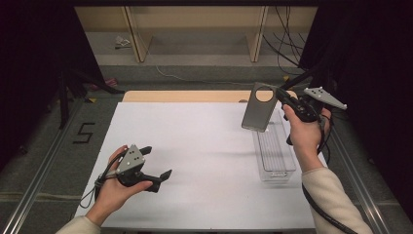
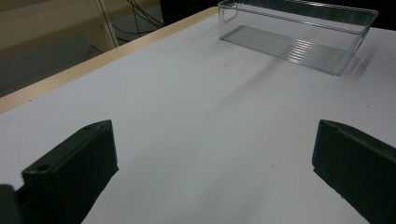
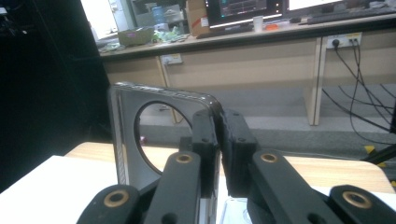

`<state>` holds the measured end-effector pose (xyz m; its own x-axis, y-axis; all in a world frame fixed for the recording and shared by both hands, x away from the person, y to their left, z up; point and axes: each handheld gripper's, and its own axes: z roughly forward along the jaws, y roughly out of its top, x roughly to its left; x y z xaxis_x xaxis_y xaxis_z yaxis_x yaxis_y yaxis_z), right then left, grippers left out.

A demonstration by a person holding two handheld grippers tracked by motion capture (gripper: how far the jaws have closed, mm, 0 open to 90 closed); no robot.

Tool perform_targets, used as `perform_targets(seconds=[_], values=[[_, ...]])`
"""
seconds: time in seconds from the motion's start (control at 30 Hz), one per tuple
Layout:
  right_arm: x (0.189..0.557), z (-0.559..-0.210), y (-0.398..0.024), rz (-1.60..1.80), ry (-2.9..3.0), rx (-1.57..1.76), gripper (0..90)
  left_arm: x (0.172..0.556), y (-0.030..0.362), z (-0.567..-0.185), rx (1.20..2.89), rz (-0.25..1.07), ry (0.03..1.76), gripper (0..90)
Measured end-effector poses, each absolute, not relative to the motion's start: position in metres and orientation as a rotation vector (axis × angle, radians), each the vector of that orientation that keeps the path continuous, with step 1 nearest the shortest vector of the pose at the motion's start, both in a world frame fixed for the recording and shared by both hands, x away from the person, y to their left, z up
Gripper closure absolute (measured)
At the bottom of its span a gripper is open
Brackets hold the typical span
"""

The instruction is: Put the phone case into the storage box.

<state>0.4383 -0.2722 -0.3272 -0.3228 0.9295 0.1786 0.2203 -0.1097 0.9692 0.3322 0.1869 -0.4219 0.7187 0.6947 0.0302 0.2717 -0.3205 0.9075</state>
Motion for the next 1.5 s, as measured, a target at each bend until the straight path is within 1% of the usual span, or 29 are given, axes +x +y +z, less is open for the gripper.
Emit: perform_targets(seconds=[1.5], values=[[0.441, -0.323, -0.293, 1.393, 1.503, 1.272, 85.2, 0.333, 0.187, -0.423, 1.902, 0.515, 0.752, 0.0]])
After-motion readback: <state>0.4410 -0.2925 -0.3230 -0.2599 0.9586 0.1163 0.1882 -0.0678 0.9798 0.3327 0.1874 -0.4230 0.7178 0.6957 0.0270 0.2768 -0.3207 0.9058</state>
